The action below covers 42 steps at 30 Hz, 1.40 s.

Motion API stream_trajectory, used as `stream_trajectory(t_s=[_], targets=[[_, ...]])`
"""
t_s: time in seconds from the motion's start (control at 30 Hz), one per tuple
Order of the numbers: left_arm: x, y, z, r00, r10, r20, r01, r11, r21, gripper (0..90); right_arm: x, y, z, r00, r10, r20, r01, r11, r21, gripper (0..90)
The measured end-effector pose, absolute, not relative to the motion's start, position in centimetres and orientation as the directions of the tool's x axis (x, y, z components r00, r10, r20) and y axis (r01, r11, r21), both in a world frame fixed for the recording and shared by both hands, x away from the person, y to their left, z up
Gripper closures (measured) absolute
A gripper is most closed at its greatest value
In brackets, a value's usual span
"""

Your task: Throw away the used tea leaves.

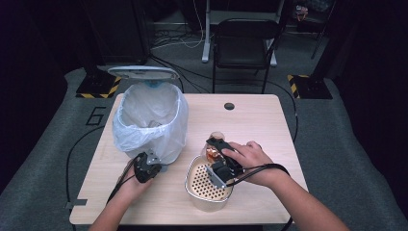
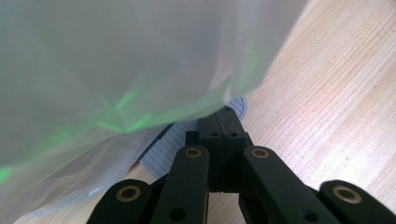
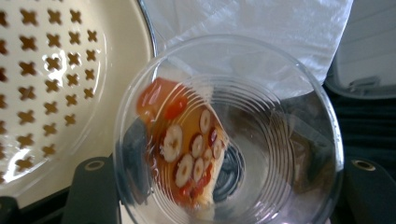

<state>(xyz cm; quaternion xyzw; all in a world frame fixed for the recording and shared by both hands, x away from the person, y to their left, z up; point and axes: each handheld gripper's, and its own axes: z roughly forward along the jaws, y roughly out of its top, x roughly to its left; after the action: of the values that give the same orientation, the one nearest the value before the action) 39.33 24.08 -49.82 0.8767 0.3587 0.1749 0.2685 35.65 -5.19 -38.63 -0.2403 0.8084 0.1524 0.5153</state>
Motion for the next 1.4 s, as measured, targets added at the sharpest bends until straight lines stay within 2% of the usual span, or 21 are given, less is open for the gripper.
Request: stream_trajectory(t_s=[0.03, 0.13, 0.2, 0.3, 0.4, 0.47, 0.73, 1.0, 1.03, 1.13, 1.17, 1.23, 1.3, 1.37, 1.4], targets=[[39.3, 24.1, -49.8, 0.682, 0.723, 0.114, 0.535, -0.599, 0.596, 90.0, 35.6, -5.2, -38.6, -0.353, -0.231, -0.906, -0.546, 0.838, -0.001, 34.9], [39.4, 24.1, -49.8, 0.687, 0.719, 0.109, 0.537, -0.602, 0.591, 90.0, 35.2, -4.8, -39.4, -0.259, -0.299, -0.918, -0.551, 0.827, -0.114, 35.4], [39.4, 24.1, -49.8, 0.684, 0.721, 0.110, 0.535, -0.599, 0.596, 90.0, 35.1, -4.8, -39.6, -0.251, -0.303, -0.919, -0.550, 0.826, -0.123, 35.5], [39.4, 24.1, -49.8, 0.684, 0.722, 0.110, 0.536, -0.598, 0.595, 90.0, 34.8, -4.8, -40.0, -0.192, -0.331, -0.924, -0.547, 0.818, -0.180, 36.4], [39.3, 24.1, -49.8, 0.684, 0.721, 0.113, 0.535, -0.601, 0.594, 90.0, 34.7, -4.8, -40.3, -0.208, -0.318, -0.925, -0.547, 0.822, -0.160, 37.3], [39.3, 24.1, -49.9, 0.681, 0.722, 0.118, 0.532, -0.599, 0.598, 90.0, 34.7, -4.8, -40.6, -0.260, -0.312, -0.914, -0.556, 0.822, -0.122, 37.7], [39.3, 24.0, -49.8, 0.681, 0.723, 0.116, 0.534, -0.599, 0.597, 90.0, 34.6, -5.0, -40.6, -0.252, -0.286, -0.924, -0.559, 0.823, -0.102, 38.1], [39.3, 24.0, -49.9, 0.679, 0.724, 0.124, 0.530, -0.600, 0.600, 90.0, 34.2, -5.0, -40.8, -0.168, -0.289, -0.942, -0.551, 0.821, -0.154, 39.0], [39.3, 24.0, -49.9, 0.679, 0.724, 0.124, 0.529, -0.599, 0.600, 90.0, 34.1, -5.0, -40.8, -0.130, -0.300, -0.945, -0.541, 0.820, -0.186, 39.4], [39.3, 24.0, -49.8, 0.681, 0.722, 0.122, 0.532, -0.602, 0.595, 90.0, 34.0, -5.0, -40.9, -0.116, -0.312, -0.943, -0.535, 0.820, -0.206, 40.1], [39.3, 24.0, -49.9, 0.680, 0.723, 0.122, 0.531, -0.600, 0.599, 90.0, 33.9, -4.9, -41.1, -0.066, -0.344, -0.937, -0.524, 0.811, -0.260, 40.5], [39.4, 24.0, -49.8, 0.684, 0.718, 0.129, 0.523, -0.605, 0.600, 90.0, 33.8, -4.9, -41.3, -0.068, -0.331, -0.941, -0.517, 0.819, -0.250, 40.8], [39.3, 24.0, -49.8, 0.681, 0.721, 0.128, 0.525, -0.603, 0.600, 90.0, 33.6, -4.9, -41.4, -0.019, -0.361, -0.932, -0.508, 0.807, -0.302, 41.6], [39.4, 24.0, -49.8, 0.686, 0.716, 0.130, 0.523, -0.609, 0.596, 90.0, 33.7, -4.5, -41.3, -0.021, -0.421, -0.907, -0.511, 0.784, -0.352, 42.0], [39.4, 24.1, -49.8, 0.687, 0.715, 0.130, 0.523, -0.610, 0.595, 90.0, 33.6, -4.6, -41.5, 0.000, -0.410, -0.912, -0.508, 0.785, -0.353, 42.0]])
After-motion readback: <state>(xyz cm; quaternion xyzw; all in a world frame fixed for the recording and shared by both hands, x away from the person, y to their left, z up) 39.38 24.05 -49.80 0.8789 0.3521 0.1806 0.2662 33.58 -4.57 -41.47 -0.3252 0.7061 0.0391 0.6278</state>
